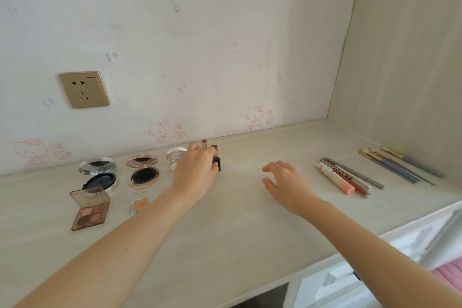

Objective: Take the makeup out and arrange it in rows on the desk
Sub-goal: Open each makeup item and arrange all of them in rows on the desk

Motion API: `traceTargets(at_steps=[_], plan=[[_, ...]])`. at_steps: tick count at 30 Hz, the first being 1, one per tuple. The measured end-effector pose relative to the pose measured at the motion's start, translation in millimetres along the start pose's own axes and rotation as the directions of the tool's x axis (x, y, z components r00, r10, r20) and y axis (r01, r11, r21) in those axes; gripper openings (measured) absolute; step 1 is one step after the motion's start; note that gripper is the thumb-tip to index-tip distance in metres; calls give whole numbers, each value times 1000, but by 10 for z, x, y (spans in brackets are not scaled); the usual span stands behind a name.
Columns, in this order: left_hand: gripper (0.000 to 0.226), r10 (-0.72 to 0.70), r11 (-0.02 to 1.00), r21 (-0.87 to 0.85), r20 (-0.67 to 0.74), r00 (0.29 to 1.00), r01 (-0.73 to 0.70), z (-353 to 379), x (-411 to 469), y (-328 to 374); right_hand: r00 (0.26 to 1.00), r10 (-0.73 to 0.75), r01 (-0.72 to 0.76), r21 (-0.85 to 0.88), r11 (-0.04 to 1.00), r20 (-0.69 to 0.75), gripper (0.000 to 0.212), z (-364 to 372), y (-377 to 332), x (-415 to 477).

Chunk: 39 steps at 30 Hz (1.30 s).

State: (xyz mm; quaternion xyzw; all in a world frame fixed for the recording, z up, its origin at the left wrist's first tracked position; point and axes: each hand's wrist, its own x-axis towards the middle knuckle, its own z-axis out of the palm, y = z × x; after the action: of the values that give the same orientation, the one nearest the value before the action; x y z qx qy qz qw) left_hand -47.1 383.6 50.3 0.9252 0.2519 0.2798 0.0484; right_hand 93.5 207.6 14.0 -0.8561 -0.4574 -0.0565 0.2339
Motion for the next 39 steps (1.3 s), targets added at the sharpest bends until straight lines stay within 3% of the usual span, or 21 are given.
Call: traceTargets(at_steps=[8, 16, 19, 23, 25, 28, 34, 39], plan=[[28, 118, 985, -131, 67, 991, -108, 392, -106, 569, 994, 40, -55, -153, 987, -102, 28, -424, 482, -491], [31, 215, 952, -255, 152, 965, -172, 882, -60, 1221, 971, 40, -75, -140, 987, -234, 29, -627, 951, -709], [36, 262, 938, -285, 210, 942, -197, 1063, 4, 1447, 974, 84, -135, -246, 960, -209, 25, -662, 1079, -719], [39, 243, 929, -342, 270, 932, -144, 1197, 94, 1670, 971, -6, -77, -338, 938, -238, 34, -681, 1089, -750], [41, 226, 925, -366, 304, 925, -106, 1242, 152, 1769, 981, 61, -124, -360, 925, -182, 38, -646, 1117, -746], [46, 204, 919, -391, 356, 912, -53, 1299, 272, 1878, 949, 234, -283, -246, 927, -209, 36, -577, 1199, -719], [43, 183, 913, -407, 467, 865, 27, 1394, 429, 2000, 958, 210, -258, -263, 930, -196, 32, -541, 1240, -718], [43, 143, 880, -466, 448, 883, 93, 1368, 459, 2015, 964, 192, -237, -271, 933, -184, 30, -576, 1203, -744]])
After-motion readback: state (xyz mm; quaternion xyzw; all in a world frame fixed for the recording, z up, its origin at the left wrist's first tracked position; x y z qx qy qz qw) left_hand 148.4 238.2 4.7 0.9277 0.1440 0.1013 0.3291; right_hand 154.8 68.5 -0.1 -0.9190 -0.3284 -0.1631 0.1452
